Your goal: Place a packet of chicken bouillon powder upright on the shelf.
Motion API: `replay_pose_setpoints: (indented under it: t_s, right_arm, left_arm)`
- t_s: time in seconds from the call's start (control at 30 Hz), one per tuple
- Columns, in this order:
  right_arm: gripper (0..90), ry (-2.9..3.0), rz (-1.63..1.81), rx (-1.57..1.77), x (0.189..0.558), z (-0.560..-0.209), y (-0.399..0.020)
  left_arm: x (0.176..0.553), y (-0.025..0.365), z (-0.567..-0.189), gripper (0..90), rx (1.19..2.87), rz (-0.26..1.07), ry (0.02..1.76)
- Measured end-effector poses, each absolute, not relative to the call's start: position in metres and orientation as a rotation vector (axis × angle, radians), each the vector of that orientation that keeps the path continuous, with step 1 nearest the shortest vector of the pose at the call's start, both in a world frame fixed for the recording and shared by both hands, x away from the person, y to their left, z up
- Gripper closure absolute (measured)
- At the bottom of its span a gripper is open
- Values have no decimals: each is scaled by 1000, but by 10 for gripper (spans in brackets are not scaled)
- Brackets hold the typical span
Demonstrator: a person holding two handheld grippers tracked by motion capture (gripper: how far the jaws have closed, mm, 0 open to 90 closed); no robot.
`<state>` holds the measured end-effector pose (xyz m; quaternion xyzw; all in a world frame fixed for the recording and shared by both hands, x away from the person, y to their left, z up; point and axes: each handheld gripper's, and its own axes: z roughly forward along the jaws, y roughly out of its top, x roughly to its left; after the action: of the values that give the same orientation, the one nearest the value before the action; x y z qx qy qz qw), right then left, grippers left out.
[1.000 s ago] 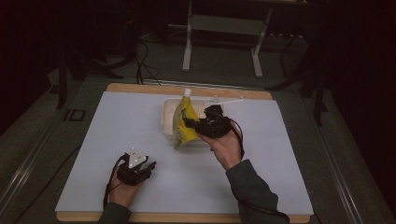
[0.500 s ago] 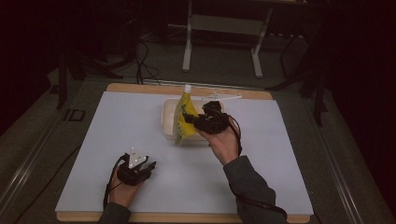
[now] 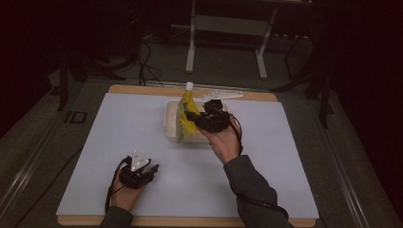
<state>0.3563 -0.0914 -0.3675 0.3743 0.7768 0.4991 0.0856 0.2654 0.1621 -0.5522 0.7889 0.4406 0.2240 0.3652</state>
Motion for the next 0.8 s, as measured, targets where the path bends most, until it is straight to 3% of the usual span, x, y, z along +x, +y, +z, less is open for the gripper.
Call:
replay_pose_setpoints:
  t_s: [0.8]
  right_arm:
    - [900,2260,1466,1098,366,-366,-86]
  left_arm:
    - [265,162,-552,604,2030,577,1132]
